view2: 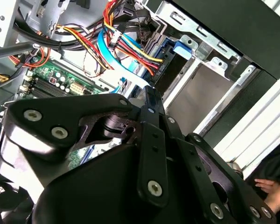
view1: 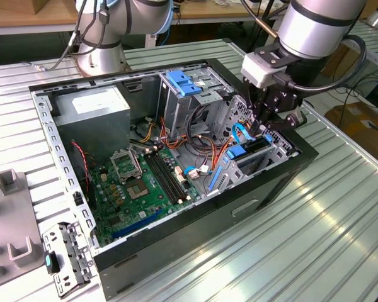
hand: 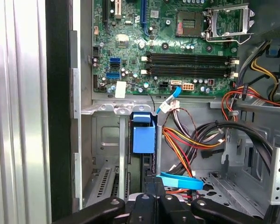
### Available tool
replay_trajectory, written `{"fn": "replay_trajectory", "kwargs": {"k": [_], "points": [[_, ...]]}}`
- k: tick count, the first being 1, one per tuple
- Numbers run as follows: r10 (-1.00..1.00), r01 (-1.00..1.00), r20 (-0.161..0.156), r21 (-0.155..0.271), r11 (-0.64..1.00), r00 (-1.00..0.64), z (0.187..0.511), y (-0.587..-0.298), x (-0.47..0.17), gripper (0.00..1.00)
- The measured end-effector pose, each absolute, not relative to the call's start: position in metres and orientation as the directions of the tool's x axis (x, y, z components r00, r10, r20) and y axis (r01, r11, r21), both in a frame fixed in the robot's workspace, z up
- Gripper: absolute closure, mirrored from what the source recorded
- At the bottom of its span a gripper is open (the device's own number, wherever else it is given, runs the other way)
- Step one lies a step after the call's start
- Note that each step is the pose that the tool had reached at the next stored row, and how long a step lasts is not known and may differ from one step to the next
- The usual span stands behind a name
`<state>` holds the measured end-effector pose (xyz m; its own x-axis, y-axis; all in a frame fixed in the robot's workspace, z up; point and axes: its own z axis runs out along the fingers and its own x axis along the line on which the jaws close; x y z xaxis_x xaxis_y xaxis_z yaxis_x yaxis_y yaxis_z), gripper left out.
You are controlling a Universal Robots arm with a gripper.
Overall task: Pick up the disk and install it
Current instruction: 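Insert the second disk wire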
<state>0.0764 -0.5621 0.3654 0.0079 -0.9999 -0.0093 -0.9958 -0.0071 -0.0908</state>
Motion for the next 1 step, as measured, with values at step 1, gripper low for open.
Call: {"fn": "replay_trajectory", "kwargs": {"k": [1], "points": [[-1.000,-0.996,-0.009,-0.091,-0.007,0.008,0.3656,-0.5621,0.0764,0.89]]}}
